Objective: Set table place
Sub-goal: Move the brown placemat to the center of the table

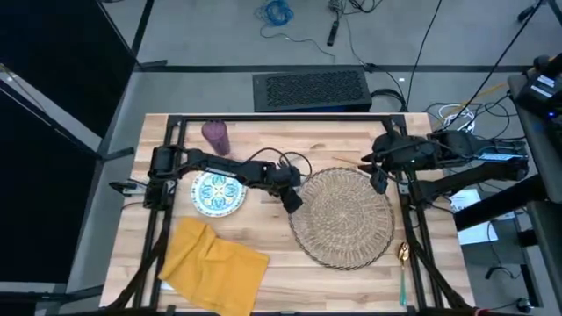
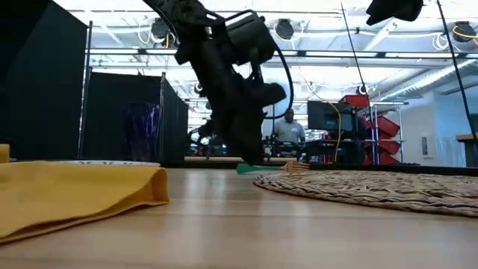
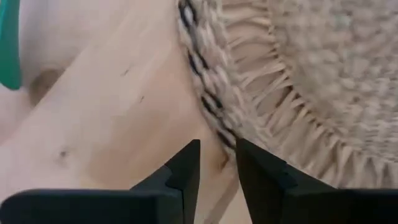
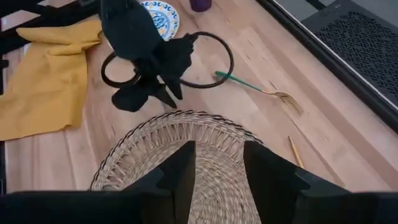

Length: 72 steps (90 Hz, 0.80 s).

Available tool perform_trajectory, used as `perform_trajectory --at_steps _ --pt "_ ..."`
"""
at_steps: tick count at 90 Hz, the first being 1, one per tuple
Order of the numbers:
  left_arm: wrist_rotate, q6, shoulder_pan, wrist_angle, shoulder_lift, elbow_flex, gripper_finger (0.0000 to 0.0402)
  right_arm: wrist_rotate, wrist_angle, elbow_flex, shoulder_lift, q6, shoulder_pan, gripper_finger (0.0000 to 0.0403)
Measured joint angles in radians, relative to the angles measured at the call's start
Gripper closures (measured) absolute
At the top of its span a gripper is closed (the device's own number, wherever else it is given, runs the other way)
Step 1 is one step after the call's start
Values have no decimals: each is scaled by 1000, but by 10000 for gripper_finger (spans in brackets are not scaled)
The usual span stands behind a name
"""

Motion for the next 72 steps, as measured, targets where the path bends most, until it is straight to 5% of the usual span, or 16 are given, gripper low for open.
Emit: perform_trajectory --at_steps 72 --pt "45 -8 -101 159 57 10 314 0 -4 0 0 -19 0 280"
